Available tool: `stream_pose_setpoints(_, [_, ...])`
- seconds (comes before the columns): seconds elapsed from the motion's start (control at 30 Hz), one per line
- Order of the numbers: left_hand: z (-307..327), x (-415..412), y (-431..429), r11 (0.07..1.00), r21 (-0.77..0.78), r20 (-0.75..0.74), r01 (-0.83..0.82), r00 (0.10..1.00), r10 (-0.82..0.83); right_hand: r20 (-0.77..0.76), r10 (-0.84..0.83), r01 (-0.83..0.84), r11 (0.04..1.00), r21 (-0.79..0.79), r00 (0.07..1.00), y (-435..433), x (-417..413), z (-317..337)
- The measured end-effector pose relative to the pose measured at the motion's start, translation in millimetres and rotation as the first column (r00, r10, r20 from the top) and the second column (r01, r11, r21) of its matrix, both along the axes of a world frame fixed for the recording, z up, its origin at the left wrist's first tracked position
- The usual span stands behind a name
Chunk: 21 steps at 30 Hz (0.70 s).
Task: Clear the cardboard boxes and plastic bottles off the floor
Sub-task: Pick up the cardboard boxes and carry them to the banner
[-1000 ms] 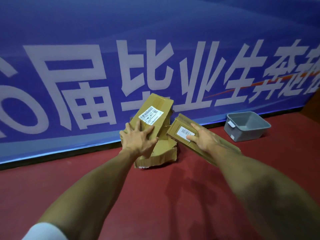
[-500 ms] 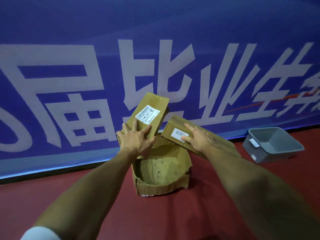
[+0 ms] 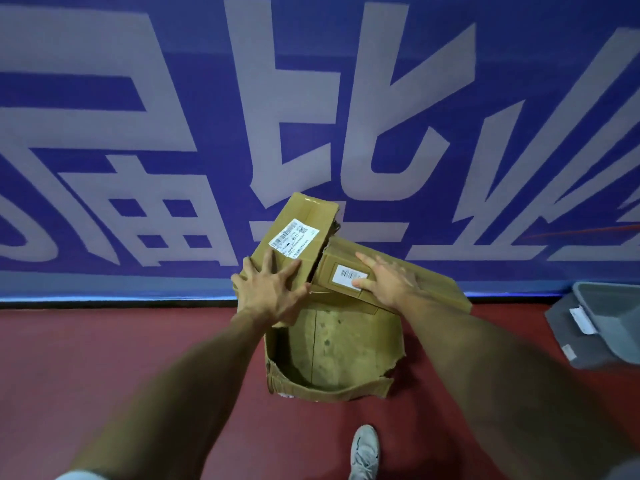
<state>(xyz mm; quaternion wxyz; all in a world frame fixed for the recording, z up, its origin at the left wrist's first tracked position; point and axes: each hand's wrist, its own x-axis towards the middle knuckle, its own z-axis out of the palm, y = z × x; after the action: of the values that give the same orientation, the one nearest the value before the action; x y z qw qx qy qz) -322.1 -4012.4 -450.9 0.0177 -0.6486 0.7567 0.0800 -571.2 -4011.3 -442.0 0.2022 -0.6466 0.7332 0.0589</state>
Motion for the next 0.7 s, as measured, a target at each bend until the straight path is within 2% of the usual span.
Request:
stream_pose_setpoints(0.13, [-75.3, -12.6, -26.1, 0.988, 0.088, -0.04, -0.128, 0.991, 0.131, 0.002, 0.079, -0.079, 0.996, 0.033, 0.997, -57.7, -7.0, -71.0])
stream_pose_setpoints(0.27, [-168.5, -19.4, -36.1, 0.97, 0.137, -0.046, -0.2, 0.977, 0.208, 0.003, 0.135, -0.135, 0.987, 0.091, 0.991, -81.5, -1.6, -168.8])
stream_pose_setpoints(0.43, [-295.0, -10.9, -49.2, 0.953, 0.206, -0.109, -0.221, 0.963, 0.246, 0.013, 0.167, -0.167, 0.978, 0.123, 0.986, -100.3, 3.0, -297.0])
stream_pose_setpoints(0.7, [-480.2, -18.3, -60.8, 0.934, 0.259, -0.086, -0.246, 0.957, 0.276, 0.024, 0.215, -0.216, 0.97, 0.112, 0.976, -119.3, 0.6, -491.0])
